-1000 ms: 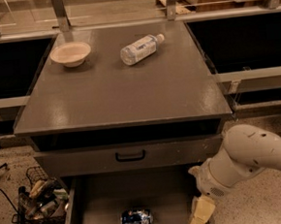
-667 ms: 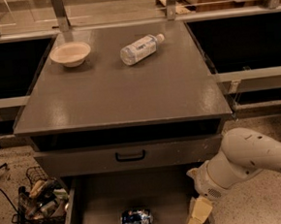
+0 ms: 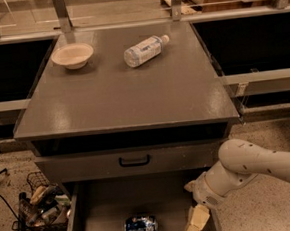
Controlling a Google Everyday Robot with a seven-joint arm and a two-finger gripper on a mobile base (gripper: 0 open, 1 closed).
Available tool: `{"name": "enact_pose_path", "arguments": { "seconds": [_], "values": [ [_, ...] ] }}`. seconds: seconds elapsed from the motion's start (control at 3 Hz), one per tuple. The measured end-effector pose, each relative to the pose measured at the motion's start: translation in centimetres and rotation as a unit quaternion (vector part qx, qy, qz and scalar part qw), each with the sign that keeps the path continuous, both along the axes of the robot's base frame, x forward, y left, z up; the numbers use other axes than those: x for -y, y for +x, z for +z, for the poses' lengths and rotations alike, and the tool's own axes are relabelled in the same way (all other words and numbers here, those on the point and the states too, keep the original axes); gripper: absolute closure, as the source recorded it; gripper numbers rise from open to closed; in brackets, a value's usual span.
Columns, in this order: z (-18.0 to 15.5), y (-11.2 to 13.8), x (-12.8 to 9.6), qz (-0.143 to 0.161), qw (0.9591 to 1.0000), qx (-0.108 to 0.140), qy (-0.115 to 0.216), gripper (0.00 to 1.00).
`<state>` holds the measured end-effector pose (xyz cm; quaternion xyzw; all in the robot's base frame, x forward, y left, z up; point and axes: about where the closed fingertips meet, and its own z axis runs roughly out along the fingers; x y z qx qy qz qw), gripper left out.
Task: Pick pepsi can from middle drawer and place on counter
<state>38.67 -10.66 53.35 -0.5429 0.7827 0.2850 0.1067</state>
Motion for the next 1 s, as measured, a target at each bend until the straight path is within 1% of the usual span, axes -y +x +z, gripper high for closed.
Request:
{"name": "enact_pose_path", "arguments": {
  "seconds": [0.33, 0.67, 1.0],
  "values": [
    [-0.2, 0.1, -0.1, -0.002, 1.0, 0.001, -0.001, 0.0],
    [-2.5, 1.3, -2.4, -0.026, 0.9993, 0.021, -0.015, 0.0],
    [-2.5, 1.3, -2.4, -0.026, 0.9993, 0.021, -0.015, 0.0]
  ]
}}
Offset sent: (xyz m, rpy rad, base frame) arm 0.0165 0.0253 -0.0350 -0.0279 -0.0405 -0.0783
